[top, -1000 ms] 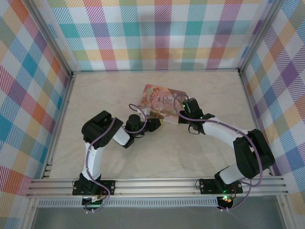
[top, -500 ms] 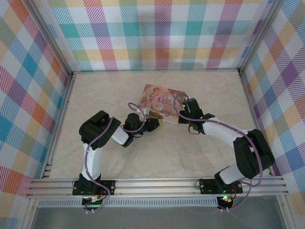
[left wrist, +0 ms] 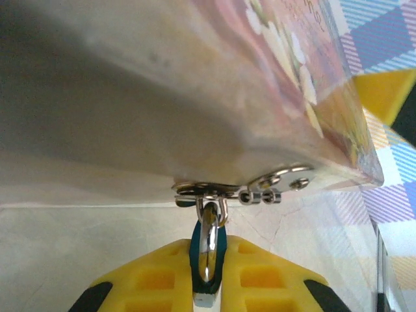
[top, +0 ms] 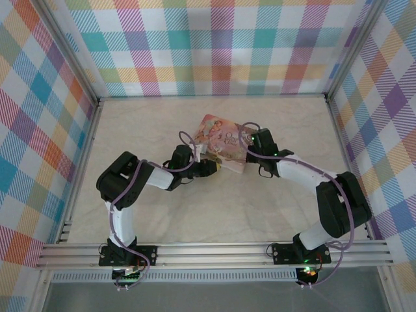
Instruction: Unlock the padlock with the key
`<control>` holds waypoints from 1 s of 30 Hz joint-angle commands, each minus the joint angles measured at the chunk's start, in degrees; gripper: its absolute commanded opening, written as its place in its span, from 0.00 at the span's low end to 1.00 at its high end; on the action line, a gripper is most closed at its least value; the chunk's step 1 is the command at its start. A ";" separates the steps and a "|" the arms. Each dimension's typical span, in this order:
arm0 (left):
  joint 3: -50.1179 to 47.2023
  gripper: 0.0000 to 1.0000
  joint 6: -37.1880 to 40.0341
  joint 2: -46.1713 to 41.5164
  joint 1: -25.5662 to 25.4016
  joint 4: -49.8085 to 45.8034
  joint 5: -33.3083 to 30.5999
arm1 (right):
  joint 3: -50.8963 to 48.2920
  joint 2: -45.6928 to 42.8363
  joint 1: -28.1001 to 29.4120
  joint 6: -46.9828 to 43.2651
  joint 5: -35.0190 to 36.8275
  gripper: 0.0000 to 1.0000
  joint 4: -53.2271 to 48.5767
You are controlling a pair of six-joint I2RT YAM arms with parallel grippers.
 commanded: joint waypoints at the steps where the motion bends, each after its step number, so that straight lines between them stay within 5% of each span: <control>1: 1.08 0.14 3.29 -1.91 0.16 -11.58 4.44 | 3.25 2.78 -0.92 -1.42 0.71 0.00 -0.93; 23: 3.54 0.22 4.08 -1.58 0.08 -16.76 6.81 | 15.08 15.38 -1.33 -12.51 -15.09 0.00 4.80; 30: 4.90 0.15 2.97 -2.18 0.08 -20.13 5.73 | 18.72 17.43 -1.72 -13.12 -16.58 0.00 2.04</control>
